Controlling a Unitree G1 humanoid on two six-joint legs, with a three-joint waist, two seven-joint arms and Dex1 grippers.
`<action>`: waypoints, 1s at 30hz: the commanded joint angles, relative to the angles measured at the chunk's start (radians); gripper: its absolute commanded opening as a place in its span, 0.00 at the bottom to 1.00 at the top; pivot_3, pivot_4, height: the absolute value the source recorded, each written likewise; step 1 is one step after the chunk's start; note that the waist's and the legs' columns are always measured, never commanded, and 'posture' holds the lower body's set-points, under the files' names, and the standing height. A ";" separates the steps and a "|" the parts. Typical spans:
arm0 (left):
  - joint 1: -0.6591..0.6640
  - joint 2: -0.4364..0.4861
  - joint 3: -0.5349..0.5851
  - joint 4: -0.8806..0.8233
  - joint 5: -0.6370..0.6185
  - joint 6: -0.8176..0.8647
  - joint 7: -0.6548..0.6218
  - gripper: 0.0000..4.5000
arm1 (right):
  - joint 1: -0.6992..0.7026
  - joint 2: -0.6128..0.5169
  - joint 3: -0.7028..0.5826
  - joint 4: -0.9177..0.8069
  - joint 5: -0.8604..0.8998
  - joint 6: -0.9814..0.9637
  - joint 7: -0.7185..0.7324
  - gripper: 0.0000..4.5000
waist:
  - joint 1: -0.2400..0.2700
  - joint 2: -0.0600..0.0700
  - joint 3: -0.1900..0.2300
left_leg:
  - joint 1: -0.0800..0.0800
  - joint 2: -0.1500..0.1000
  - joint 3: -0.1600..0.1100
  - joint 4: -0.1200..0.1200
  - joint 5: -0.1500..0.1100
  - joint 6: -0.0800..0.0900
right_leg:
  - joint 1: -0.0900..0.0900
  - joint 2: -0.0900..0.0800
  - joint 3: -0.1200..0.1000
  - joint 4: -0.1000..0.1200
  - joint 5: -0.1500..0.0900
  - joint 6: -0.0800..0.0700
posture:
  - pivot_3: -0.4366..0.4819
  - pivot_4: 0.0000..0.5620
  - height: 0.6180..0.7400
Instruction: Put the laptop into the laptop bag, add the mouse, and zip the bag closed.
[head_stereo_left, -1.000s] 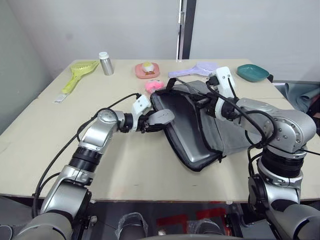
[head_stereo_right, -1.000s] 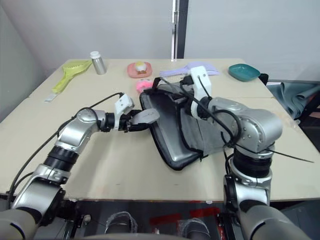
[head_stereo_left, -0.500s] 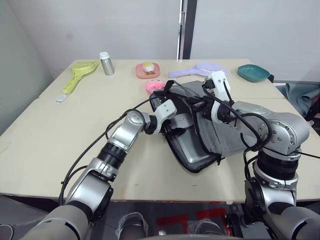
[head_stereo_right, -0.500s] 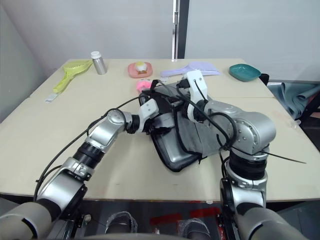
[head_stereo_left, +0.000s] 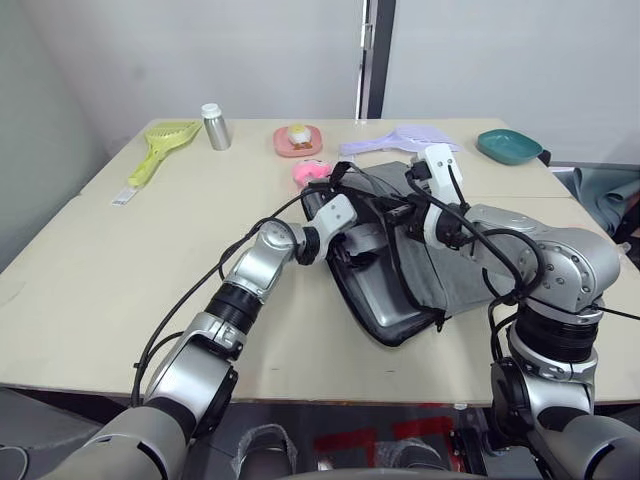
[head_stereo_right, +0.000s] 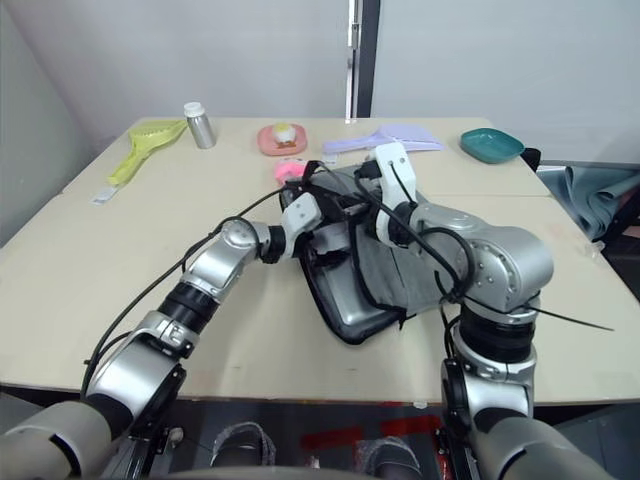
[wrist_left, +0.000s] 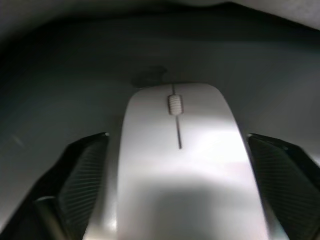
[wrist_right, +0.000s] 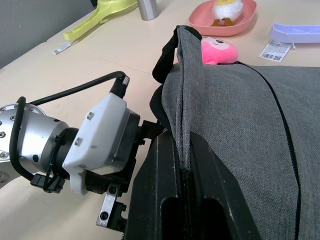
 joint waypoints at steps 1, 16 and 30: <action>0.017 -0.003 0.055 -0.102 -0.061 0.014 -0.010 1.00 | -0.018 -0.006 -0.013 -0.055 0.016 -0.014 0.014 0.00 | -0.001 0.000 0.000 | 0.000 0.000 0.000 0.000 0.000 0.000 | 0.000 0.000 0.000 0.000 0.000 0.000 | 0.48 0.27 1.00; 0.232 0.282 0.090 -0.435 -0.180 0.145 -0.213 1.00 | -0.021 -0.017 -0.018 -0.051 0.027 -0.006 0.032 0.00 | -0.004 0.003 0.002 | 0.000 0.000 0.000 -0.001 0.000 0.000 | 0.000 0.000 -0.001 -0.001 -0.002 -0.004 | 0.48 0.27 1.00; 0.153 0.138 0.078 -0.189 -0.125 0.029 -0.118 1.00 | -0.017 -0.019 -0.007 -0.061 0.022 -0.008 0.032 0.00 | -0.003 0.003 0.002 | 0.000 0.000 0.000 -0.002 0.000 0.000 | 0.000 0.000 -0.001 -0.002 0.000 0.000 | 0.48 0.27 1.00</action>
